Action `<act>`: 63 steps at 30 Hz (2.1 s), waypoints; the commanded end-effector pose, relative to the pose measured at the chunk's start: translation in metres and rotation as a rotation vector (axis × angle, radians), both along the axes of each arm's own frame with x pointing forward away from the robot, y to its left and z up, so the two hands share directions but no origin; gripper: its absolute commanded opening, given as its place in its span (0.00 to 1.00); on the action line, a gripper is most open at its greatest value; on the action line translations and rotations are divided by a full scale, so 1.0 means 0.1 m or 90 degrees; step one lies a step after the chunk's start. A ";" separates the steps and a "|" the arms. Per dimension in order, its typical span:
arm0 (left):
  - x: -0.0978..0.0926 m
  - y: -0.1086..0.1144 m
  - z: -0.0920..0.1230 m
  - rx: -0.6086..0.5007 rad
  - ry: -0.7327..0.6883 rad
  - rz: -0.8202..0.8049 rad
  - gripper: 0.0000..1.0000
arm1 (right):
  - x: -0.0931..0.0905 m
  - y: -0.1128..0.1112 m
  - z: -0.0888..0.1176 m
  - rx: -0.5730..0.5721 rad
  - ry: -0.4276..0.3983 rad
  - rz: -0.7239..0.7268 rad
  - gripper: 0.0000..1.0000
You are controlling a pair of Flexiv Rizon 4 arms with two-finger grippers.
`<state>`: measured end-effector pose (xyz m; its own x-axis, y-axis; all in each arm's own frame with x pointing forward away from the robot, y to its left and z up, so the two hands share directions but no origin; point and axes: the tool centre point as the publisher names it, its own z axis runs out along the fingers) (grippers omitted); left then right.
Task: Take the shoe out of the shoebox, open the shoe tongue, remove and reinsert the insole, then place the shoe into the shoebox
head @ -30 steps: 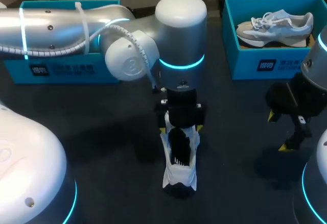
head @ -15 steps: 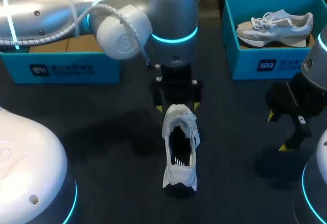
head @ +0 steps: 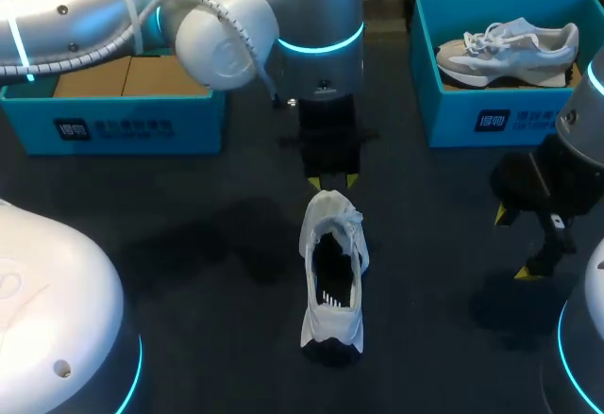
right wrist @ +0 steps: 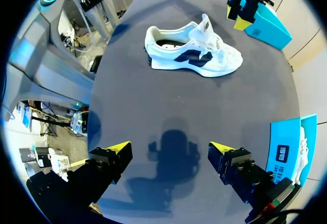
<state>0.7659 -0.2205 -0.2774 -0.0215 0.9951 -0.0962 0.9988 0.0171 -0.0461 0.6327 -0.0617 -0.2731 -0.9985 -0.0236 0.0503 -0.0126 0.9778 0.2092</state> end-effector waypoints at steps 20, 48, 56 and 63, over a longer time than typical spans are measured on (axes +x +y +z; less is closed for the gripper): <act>-0.66 0.16 -0.44 0.001 0.067 -0.048 0.35 | -0.01 0.00 -0.01 -0.001 -0.001 0.000 1.00; -0.85 0.14 -0.57 0.005 0.113 -0.049 0.31 | -0.01 0.00 -0.01 -0.001 -0.001 0.000 1.00; -0.95 0.20 -0.61 0.010 0.115 -0.046 0.31 | -0.01 0.00 -0.01 -0.001 -0.001 0.000 1.00; -0.90 0.09 -0.45 -0.018 0.090 -0.051 0.30 | -0.01 0.00 -0.01 -0.001 -0.001 0.000 1.00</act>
